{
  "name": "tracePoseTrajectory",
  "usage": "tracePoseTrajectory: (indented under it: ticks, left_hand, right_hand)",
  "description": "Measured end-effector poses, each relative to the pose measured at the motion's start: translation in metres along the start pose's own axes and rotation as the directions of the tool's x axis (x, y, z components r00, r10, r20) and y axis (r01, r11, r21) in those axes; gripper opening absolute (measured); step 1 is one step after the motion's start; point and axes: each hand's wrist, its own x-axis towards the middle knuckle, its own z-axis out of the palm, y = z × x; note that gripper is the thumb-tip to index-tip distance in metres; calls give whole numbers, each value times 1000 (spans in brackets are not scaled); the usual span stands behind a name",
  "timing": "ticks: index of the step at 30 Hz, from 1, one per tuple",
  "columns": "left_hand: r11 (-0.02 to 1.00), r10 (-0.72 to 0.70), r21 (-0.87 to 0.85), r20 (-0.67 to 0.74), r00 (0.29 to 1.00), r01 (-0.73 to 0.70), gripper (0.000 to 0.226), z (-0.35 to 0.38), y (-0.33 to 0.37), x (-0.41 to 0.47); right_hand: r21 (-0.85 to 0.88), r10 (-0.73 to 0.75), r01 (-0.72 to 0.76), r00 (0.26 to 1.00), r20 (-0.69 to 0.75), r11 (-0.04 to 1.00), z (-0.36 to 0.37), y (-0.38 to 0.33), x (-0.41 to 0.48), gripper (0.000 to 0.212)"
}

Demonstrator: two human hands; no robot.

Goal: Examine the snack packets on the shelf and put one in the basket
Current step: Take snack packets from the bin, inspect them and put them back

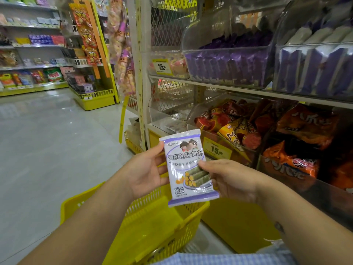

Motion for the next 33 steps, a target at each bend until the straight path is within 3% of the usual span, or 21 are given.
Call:
tracePoseTrajectory:
  ticks: [5,12,15,17,19,20,24,27,33]
  left_hand:
    - [986,-134,126,208,969,109,43,-5,1,-3]
    - [992,-113,81,251,961,96,44,-2,-3,-2]
    - [995,9,93,115,993,-20,40,4,-9,-1]
    - [936,213,303,-73,974,-181,37,8,-18,3]
    - [833,356,473,-62,932,-287,34,14,-26,5]
    - [819,356,487,-13,935,-305,35,17,-31,5]
    - [922,225,298,110,968,-248,53,21,-40,6]
    - [956,163,215,174,971,-199,67,17,-38,5]
    - [977,119,151,217,969,-154,58,12,-29,4]
  right_hand:
    - [113,6,4,996,-84,994,-7,-4,2,43]
    - [144,-4,17,996,-88,989,-8,-5,1,40]
    - [88,-55,68,988,-141,994,-7,-4,2,42]
    - [-32,-131,127,969,-208,991,-2,-3,3,40]
    - [-118,-211,187,945,-250,975,4,0,5,38]
    - [-137,-245,216,936,-251,967,8,2,6,37]
    - [-183,-234,205,960,-152,961,18,7,6,38]
    - [-86,-163,150,971,-174,985,19,9,7,41]
    - [-22,-206,205,971,-125,979,17,7,6,31]
